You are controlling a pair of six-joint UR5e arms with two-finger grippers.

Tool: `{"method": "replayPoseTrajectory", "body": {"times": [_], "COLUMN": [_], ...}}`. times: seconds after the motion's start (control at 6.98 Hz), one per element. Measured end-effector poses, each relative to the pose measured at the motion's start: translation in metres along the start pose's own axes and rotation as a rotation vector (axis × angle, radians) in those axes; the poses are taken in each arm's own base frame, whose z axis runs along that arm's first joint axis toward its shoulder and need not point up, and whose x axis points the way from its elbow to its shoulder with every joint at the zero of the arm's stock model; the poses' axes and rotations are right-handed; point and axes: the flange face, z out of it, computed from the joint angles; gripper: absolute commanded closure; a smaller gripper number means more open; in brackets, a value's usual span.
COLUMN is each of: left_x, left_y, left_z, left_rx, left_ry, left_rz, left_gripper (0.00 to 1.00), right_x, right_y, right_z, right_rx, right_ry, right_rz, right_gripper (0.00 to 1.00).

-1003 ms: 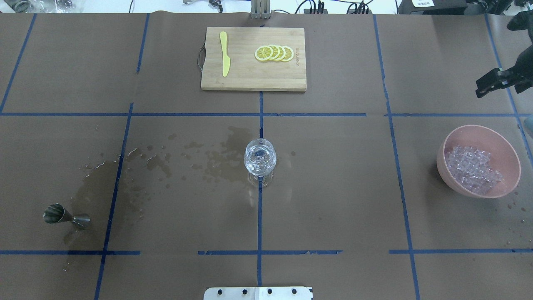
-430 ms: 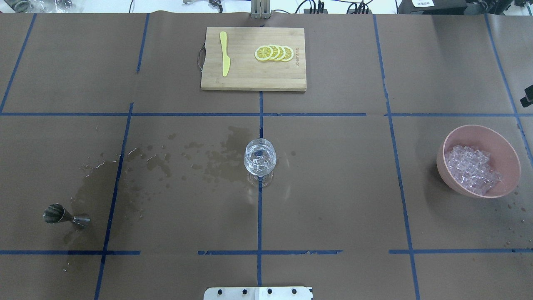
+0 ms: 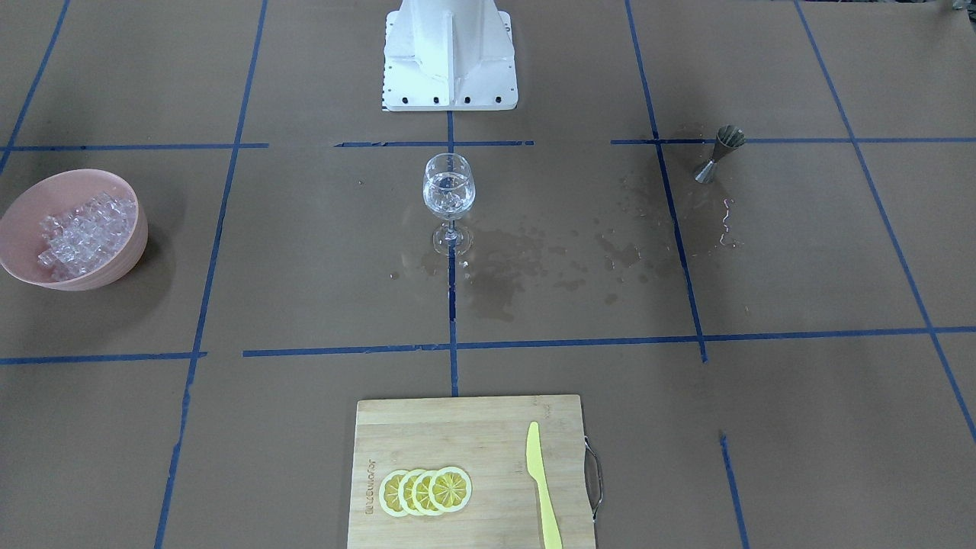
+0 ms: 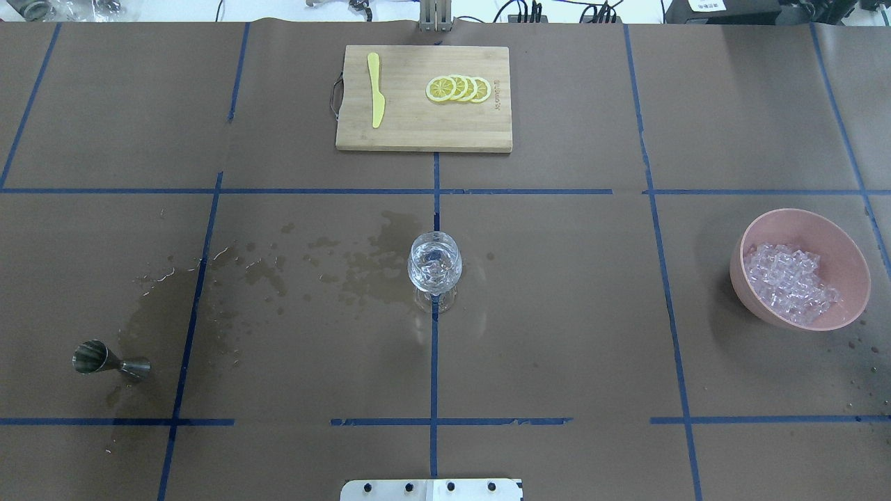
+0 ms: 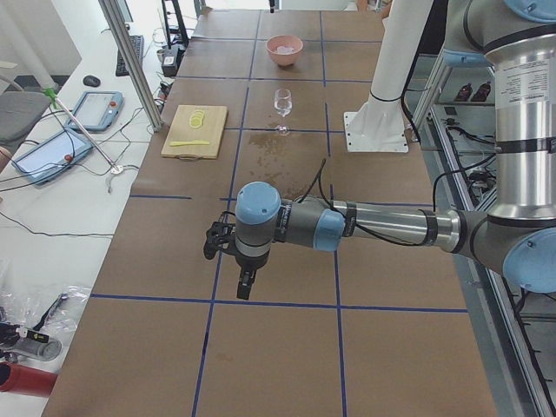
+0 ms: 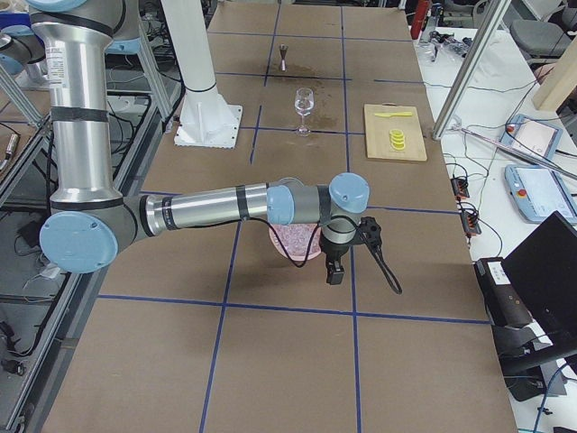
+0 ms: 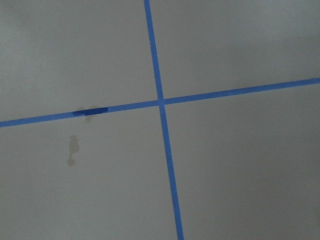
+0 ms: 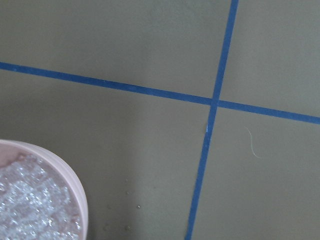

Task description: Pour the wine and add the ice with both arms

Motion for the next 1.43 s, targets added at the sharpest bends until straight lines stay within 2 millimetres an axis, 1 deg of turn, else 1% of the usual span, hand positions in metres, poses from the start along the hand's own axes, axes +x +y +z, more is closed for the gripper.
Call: {"method": "replayPoseTrajectory", "body": {"times": [0.14, 0.29, 0.43, 0.72, 1.0, 1.43], "left_x": [-0.002, -0.004, -0.008, -0.012, -0.011, -0.015], "left_y": [0.0, 0.003, 0.01, 0.025, 0.037, 0.044], "left_z": [-0.002, 0.0, 0.003, 0.01, 0.014, 0.02], "left_rx": [-0.001, -0.01, -0.022, -0.047, -0.059, -0.067], "left_ry": [-0.023, -0.03, -0.032, -0.012, 0.039, 0.055], "left_rz": [-0.002, -0.01, -0.021, -0.043, -0.059, -0.067], "left_gripper": [0.0, 0.0, 0.0, 0.0, 0.0, 0.0], "right_x": [0.023, 0.033, 0.037, 0.038, 0.035, 0.034], "right_y": [0.006, 0.008, 0.007, 0.005, 0.004, 0.006], "right_z": [0.01, 0.014, 0.015, 0.015, 0.011, 0.009], "right_rx": [-0.019, -0.024, -0.025, -0.025, -0.015, 0.01], "right_ry": [-0.028, -0.053, -0.061, -0.061, -0.054, -0.042], "right_rz": [0.005, 0.014, 0.022, 0.063, 0.069, 0.046], "right_gripper": [0.0, 0.0, 0.0, 0.0, 0.0, 0.0]}}
